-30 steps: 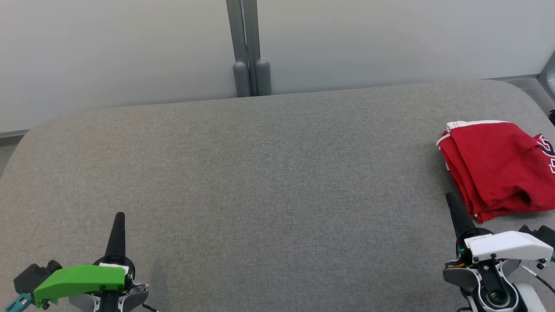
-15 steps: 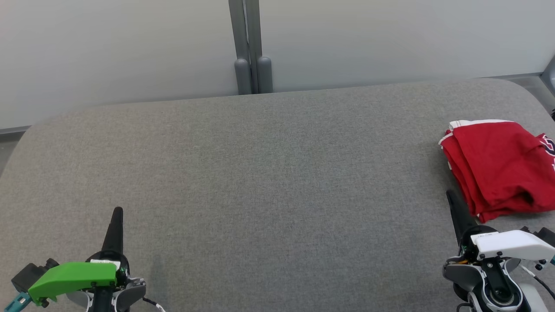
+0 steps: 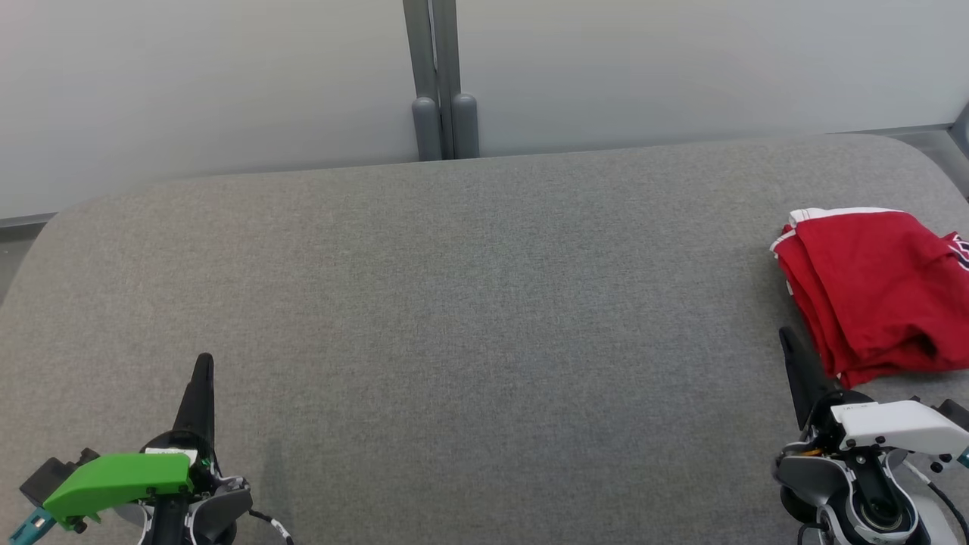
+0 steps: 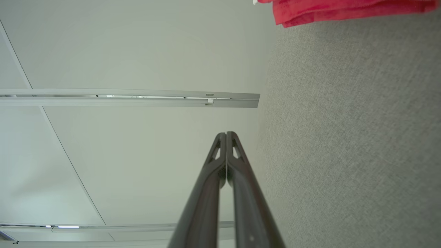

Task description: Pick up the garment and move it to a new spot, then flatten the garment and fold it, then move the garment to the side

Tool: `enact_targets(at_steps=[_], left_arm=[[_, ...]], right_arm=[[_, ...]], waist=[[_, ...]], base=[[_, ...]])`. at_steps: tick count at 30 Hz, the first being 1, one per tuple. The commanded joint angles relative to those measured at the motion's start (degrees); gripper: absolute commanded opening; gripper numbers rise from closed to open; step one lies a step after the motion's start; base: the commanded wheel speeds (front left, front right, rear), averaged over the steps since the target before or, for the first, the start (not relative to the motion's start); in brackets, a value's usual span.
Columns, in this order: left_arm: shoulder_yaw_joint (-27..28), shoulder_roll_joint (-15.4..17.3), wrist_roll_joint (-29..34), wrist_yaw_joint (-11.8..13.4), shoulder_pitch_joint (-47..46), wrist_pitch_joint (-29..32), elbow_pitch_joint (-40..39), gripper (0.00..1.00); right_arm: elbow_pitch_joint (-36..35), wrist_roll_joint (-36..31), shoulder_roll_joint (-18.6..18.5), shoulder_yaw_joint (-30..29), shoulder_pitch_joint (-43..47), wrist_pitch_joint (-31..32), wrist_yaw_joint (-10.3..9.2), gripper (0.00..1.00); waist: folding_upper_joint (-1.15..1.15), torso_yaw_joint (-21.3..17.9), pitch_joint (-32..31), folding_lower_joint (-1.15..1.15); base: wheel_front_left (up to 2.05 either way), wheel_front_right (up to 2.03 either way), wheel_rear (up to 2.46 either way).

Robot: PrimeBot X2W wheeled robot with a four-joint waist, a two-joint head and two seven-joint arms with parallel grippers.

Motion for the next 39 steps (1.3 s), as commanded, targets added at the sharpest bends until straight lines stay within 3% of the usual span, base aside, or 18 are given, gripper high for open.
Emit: enact_targets(at_steps=[1,12,39], left_arm=[[0.42,0.04,-1.26,-0.44,-0.86,0.32,-0.21,0.00],[0.80,-0.02,-5.42,-0.49,-1.27,1.45,-0.19,0.00],[0.76,-0.02,-5.16,-0.49,-1.19,1.41,-0.18,0.00]], right_arm=[[-0.43,1.08,0.10,-0.37,-0.49,0.34,0.01,0.00],[-0.62,4.41,0.71,-1.18,-0.47,1.50,0.01,0.00],[-0.60,4.27,0.65,-1.11,-0.46,1.43,0.01,0.00]], waist=[[0.00,0.04,0.05,0.00],[0.00,0.29,0.41,0.00],[0.00,0.29,0.41,0.00]], base=[[0.00,0.00,0.00],[0.00,0.00,0.00],[0.00,0.00,0.00]])
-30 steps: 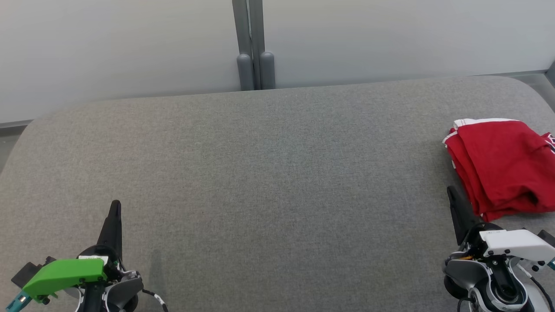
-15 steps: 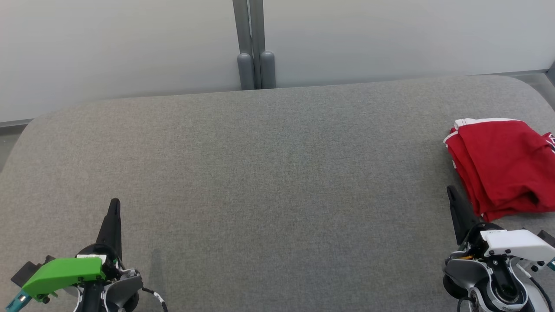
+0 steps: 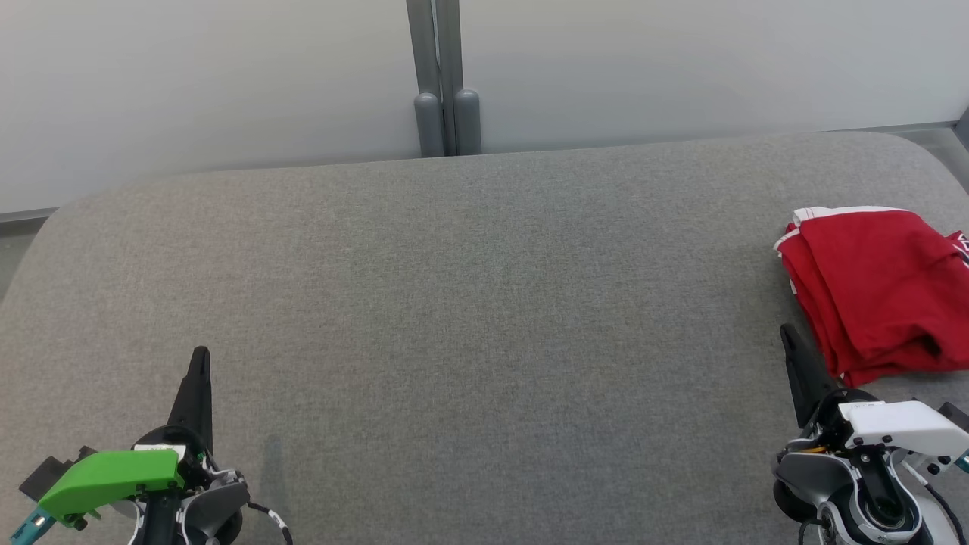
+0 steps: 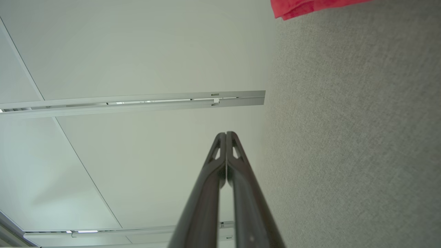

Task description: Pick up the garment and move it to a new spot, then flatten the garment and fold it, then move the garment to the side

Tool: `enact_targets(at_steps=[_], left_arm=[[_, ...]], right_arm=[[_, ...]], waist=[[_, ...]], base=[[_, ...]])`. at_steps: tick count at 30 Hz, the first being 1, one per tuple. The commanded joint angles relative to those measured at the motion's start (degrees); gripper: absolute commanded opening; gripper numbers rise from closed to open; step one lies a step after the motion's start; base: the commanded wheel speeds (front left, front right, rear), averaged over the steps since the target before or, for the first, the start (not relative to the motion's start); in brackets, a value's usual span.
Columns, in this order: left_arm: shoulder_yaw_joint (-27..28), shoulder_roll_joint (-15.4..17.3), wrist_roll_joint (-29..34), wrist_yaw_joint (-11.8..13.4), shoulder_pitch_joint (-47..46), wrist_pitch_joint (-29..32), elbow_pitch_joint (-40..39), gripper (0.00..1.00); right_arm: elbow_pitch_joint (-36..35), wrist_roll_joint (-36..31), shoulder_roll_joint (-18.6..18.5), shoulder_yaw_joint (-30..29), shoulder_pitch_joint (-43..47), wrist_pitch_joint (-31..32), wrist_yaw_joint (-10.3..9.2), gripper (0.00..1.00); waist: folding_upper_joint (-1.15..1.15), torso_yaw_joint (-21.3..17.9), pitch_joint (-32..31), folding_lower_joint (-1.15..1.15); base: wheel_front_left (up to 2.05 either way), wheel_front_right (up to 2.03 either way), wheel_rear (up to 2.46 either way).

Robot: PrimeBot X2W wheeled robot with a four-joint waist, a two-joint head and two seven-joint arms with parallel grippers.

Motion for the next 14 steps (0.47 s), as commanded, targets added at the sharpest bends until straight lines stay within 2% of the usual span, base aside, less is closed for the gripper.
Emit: enact_targets(at_steps=[1,14], left_arm=[[0.14,0.04,-0.12,-0.25,-0.60,0.21,-0.14,0.00],[0.14,0.05,-0.08,-0.24,-0.60,0.21,-0.14,0.00]], right_arm=[[-0.28,0.37,-0.06,-0.09,-0.33,0.20,0.02,0.00],[-0.29,0.38,-0.06,-0.08,-0.33,0.19,0.02,0.00]], waist=[[0.00,0.00,0.00,0.00],[0.00,0.00,0.00,0.00]], base=[[0.00,0.00,0.00],[0.00,0.00,0.00]])
